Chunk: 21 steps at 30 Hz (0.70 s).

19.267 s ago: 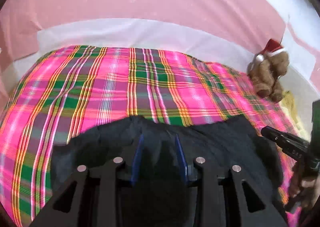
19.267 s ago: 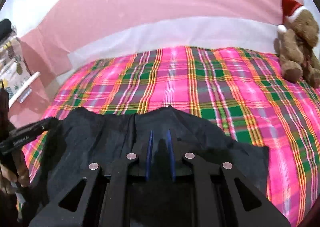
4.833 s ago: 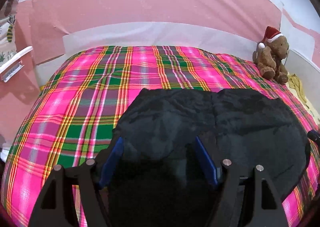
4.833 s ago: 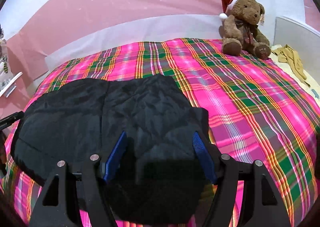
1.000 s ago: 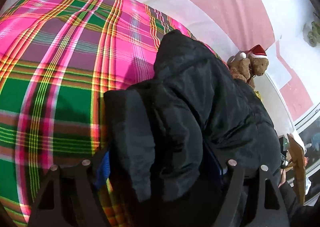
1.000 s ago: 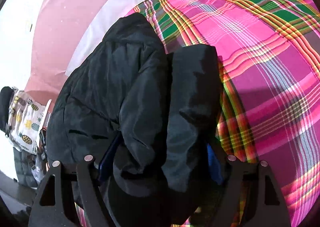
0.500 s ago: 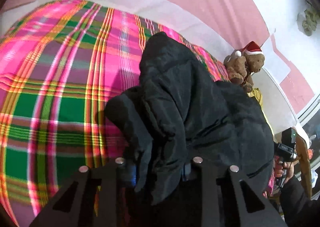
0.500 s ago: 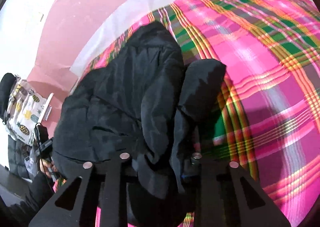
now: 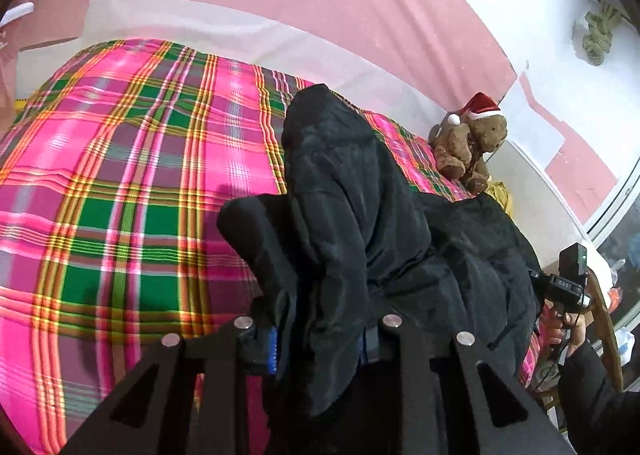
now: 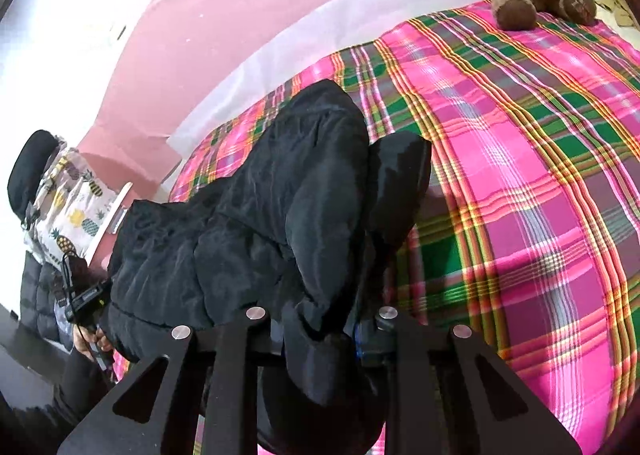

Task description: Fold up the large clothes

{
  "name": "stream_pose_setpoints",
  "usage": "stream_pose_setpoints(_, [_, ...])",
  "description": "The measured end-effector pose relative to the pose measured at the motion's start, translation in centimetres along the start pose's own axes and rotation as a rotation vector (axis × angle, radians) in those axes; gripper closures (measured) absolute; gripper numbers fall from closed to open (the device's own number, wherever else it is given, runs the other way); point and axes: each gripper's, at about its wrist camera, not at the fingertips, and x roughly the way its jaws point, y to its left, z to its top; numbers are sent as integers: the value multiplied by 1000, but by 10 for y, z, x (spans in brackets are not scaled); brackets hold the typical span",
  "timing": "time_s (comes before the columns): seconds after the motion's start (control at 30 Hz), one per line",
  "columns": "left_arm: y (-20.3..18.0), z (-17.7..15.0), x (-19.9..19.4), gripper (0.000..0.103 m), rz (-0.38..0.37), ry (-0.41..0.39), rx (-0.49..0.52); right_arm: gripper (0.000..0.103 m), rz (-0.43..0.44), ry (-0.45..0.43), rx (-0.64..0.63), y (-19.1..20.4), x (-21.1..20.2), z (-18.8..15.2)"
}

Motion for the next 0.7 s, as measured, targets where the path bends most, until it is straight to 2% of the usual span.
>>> stream_pose_setpoints(0.33, [29,36,-12,75,51,-49,-16,82,35,-7,-29,30,30,26])
stream_pose_setpoints(0.7, [96,105,8,75,149,-85,-27,82,87,-13,-69,68,117,83])
